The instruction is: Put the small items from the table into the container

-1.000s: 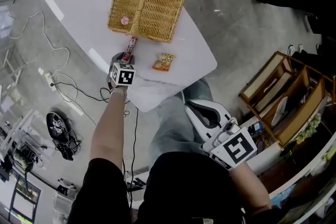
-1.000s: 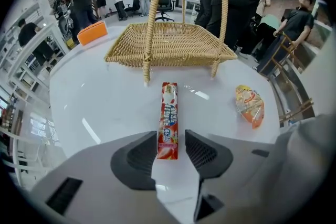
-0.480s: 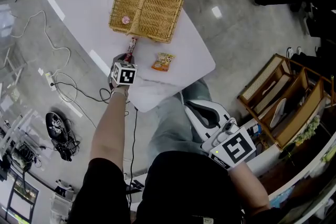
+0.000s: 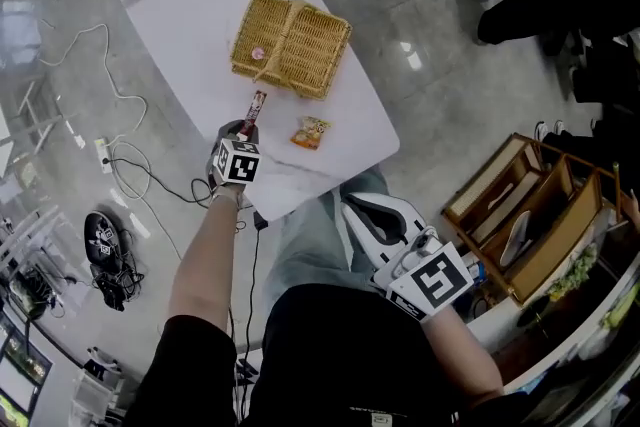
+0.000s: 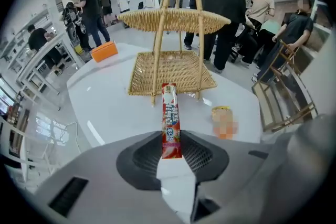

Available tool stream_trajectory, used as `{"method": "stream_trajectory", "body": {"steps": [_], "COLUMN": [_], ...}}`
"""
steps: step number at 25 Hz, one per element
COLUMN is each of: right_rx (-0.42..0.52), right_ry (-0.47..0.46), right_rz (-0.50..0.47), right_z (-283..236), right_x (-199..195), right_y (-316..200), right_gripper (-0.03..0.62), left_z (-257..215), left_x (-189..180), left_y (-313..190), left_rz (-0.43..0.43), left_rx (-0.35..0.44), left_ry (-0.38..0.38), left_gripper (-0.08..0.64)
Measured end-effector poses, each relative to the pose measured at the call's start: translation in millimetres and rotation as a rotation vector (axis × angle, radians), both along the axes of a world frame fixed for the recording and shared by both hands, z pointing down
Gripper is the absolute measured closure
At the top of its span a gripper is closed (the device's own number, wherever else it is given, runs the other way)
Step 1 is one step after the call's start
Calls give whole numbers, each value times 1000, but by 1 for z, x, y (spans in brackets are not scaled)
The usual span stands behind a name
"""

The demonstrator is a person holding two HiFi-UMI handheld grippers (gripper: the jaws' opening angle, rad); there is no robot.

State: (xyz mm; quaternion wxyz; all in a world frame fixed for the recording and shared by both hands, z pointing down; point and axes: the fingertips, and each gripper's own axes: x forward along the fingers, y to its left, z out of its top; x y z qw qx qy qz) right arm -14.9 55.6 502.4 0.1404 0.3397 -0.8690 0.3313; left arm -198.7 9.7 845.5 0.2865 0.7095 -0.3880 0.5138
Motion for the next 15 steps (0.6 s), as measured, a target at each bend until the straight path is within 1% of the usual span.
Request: {"method": "stream_trajectory", "body": {"steps": [6,10,15], "right_rx": [60,114,169], "right_ry": [-13,-25,-23], "right_rz": [-18,-29,-38], "right_z": [-39,-66,-95], "right_x": [-3,-9,-11], "right_y": [-1,-4,-2], "right_gripper": [581,581,581], "left_z": [-57,-93,-140], "left_x": [-5,-6,11], "left_y": [13,9,1], "left_rz": [-28,-53,-46], "left_rx": [40,75,115], "left_ry": [0,4,37], "left_gripper": [448,448,448]}}
